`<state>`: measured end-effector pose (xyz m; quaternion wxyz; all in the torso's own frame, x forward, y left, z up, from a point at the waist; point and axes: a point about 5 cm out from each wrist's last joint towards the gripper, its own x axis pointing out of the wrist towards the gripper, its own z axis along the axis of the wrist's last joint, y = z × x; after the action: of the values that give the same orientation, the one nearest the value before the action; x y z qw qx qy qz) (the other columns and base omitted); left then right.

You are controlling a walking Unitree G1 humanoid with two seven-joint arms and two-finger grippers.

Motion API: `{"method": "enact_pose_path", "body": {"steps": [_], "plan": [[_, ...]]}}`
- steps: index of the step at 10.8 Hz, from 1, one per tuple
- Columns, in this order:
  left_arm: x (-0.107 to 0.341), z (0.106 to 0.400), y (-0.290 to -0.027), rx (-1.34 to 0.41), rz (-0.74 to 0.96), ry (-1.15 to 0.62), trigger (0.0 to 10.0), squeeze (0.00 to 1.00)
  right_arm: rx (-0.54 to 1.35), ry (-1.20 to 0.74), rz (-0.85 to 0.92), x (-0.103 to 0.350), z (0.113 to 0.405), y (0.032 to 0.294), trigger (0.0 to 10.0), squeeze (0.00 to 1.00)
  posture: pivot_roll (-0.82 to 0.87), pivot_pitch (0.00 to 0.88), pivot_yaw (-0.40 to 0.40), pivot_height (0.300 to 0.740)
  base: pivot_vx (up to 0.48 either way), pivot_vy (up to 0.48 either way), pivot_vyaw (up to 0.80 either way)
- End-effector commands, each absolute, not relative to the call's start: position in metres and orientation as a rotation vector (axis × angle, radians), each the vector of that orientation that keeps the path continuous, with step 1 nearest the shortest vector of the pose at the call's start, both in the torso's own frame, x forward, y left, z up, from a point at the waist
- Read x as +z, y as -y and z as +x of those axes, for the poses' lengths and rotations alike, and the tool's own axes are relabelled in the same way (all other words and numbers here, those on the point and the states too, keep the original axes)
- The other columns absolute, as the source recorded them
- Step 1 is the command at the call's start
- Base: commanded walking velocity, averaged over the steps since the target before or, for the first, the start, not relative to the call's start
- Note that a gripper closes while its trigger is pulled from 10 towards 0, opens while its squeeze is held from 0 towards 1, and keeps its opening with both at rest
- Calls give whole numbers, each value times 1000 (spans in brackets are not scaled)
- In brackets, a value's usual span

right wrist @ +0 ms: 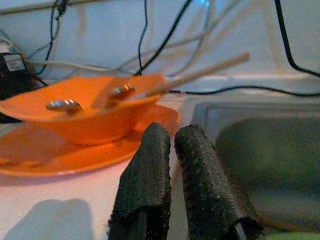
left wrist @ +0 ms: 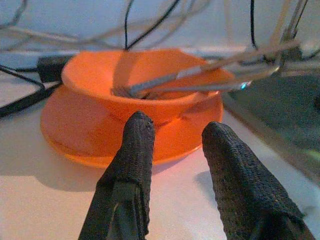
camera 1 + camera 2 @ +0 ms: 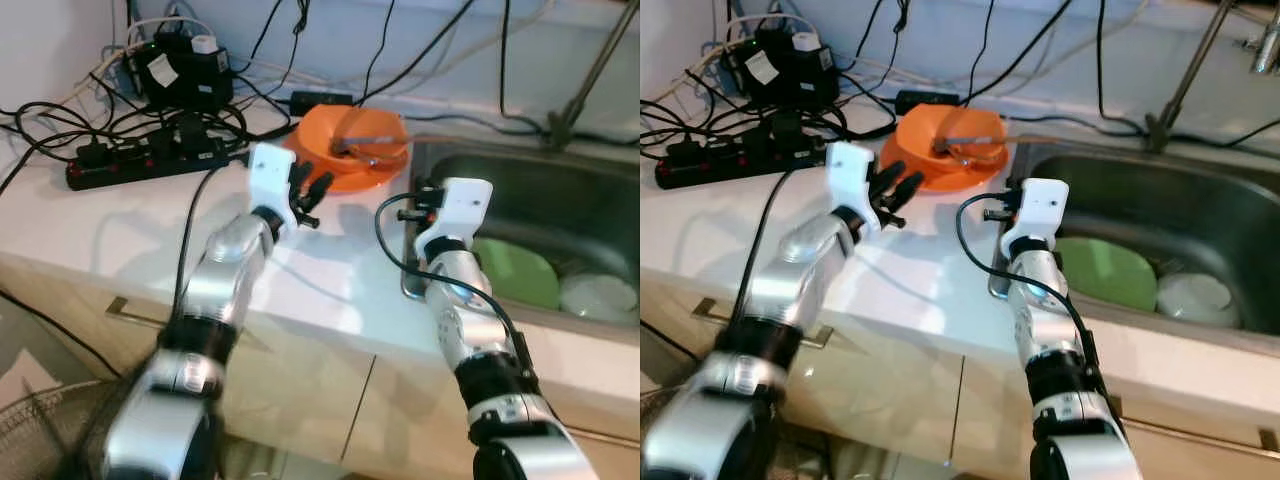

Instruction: Kitchen organization

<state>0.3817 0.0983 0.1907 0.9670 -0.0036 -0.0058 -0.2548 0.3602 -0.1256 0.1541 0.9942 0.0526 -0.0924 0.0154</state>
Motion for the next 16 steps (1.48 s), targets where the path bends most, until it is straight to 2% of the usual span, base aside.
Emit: {"method": "enact_pose_path", "body": {"steps": [1, 4, 8, 9, 11, 13, 16], "plan": [[193, 384, -95, -547, 24, -8, 10000, 0, 25, 189, 106, 155, 357, 126, 10000, 0, 176, 67, 49, 740, 0, 0, 0], [201, 398, -96, -560, 112, -63, 10000, 0, -3, 182, 127, 148, 335, 125, 10000, 0, 143, 123, 98, 740, 0, 0, 0], [209, 410, -96, -516, 138, -109, 10000, 0, -13, 179, 115, 157, 320, 129, 10000, 0, 110, 152, 108, 740, 0, 0, 0], [212, 411, -93, -513, 136, -105, 10000, 0, -21, 225, 84, 177, 326, 138, 10000, 0, 82, 156, 107, 740, 0, 0, 0], [210, 411, -89, -518, 129, -108, 10000, 0, -29, 228, 34, 187, 330, 146, 10000, 0, 63, 155, 98, 740, 0, 0, 0], [201, 409, -80, -536, 115, -134, 10000, 0, -52, 184, -4, 207, 344, 158, 10000, 0, 39, 162, 74, 740, 0, 0, 0], [213, 413, -82, -504, 85, -97, 10000, 0, -2, 172, -27, 217, 349, 152, 10000, 0, 39, 167, 53, 740, 0, 0, 0]]}}
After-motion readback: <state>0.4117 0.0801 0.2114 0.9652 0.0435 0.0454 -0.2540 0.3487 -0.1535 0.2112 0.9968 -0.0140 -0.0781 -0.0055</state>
